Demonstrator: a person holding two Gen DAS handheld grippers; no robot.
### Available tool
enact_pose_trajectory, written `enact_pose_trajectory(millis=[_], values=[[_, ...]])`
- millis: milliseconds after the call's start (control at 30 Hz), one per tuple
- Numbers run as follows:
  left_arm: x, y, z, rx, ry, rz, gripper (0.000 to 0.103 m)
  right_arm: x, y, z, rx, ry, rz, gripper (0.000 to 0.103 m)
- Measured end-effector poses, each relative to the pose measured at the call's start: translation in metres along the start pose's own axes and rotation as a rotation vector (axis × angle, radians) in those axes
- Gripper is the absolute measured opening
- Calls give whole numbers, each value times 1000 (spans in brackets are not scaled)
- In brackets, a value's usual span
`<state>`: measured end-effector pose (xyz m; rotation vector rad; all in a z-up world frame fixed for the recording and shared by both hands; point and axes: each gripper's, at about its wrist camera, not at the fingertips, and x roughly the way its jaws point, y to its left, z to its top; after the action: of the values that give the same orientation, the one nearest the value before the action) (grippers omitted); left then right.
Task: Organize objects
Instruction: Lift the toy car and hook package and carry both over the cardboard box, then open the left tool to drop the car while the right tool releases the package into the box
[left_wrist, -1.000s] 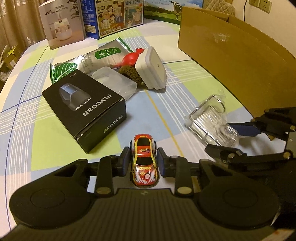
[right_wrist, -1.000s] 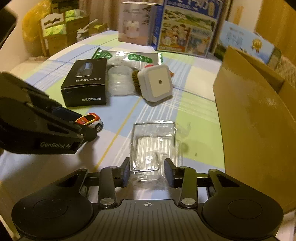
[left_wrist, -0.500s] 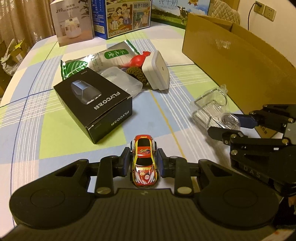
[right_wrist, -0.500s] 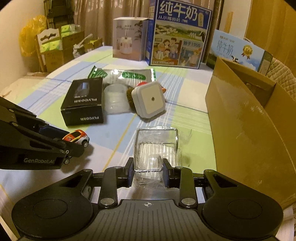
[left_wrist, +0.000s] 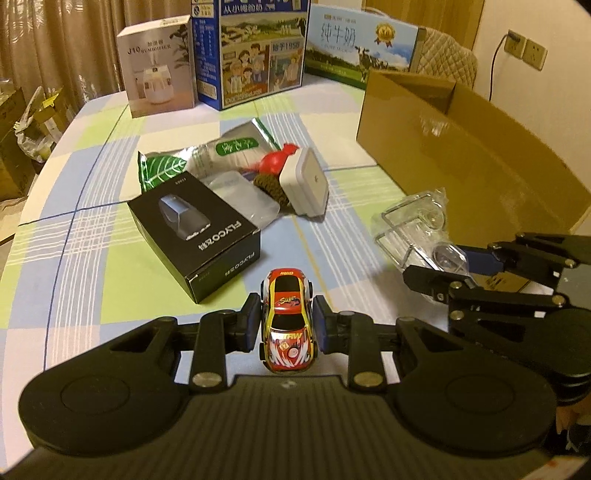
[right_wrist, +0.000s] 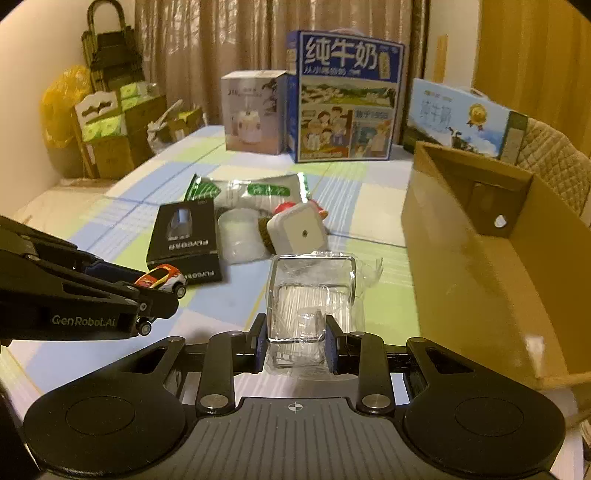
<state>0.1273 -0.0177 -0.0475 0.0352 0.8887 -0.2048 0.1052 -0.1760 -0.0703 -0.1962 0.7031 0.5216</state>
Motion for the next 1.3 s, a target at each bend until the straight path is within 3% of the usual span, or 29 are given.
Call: enact_pose_trajectory(millis=[267, 567, 967, 1300], values=[[-32, -7, 9, -16, -52, -6, 25, -41, -5, 11, 5, -55, -29, 27], [-59, -39, 30, 20, -112, -46, 25, -78, -26, 26, 19, -103, -51, 28], [-66, -108, 76, 68, -159, -166, 25, -116, -110, 41, 76, -120, -144, 28], [-50, -179, 110, 146, -165, -265, 25, -127, -173, 36, 111, -99, -214, 28]])
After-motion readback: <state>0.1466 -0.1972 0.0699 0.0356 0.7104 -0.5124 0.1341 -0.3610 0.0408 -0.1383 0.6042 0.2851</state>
